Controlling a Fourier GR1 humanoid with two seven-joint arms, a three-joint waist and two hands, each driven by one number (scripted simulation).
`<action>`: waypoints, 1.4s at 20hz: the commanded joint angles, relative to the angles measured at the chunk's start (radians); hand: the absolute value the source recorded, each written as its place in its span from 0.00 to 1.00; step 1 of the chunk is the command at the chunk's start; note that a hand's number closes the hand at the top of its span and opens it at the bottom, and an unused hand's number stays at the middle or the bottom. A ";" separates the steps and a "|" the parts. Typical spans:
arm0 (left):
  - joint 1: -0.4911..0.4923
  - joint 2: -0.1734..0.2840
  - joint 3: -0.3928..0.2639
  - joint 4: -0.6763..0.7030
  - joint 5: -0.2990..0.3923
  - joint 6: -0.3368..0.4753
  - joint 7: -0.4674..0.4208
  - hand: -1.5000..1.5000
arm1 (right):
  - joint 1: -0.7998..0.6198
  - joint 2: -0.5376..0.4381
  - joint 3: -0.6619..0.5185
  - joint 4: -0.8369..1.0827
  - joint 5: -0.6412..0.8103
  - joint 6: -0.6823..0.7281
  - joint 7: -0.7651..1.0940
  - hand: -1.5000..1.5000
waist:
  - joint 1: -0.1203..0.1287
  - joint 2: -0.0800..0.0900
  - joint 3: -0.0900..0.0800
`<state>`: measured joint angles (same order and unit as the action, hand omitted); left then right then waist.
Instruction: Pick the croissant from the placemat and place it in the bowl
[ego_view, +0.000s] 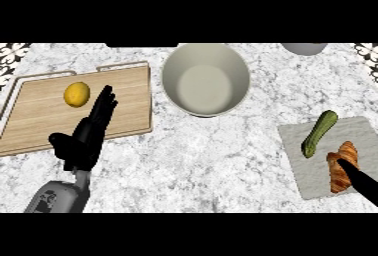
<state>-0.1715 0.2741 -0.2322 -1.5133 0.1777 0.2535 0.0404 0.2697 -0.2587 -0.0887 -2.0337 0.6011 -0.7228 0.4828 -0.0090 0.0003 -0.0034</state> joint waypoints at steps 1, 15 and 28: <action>-0.008 -0.022 0.003 -0.002 -0.015 0.014 0.017 0.50 | -0.013 -0.017 -0.024 -0.109 0.105 0.151 0.269 0.00 | 0.007 0.000 0.001; 0.071 -0.028 0.004 -0.074 -0.061 -0.026 0.017 0.50 | -0.098 -0.007 -0.030 0.008 -0.032 0.420 0.490 0.00 | 0.011 -0.002 0.004; 0.050 -0.113 0.055 -0.021 -0.127 -0.068 -0.006 0.50 | -0.038 0.108 -0.088 -0.073 -0.112 0.414 0.282 0.00 | 0.005 -0.002 0.003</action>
<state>-0.1437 0.1800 -0.1678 -1.5064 0.0798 0.1866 0.0328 0.1985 -0.1973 -0.1902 -2.0432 0.4805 -0.3003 0.7903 -0.0032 -0.0006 0.0002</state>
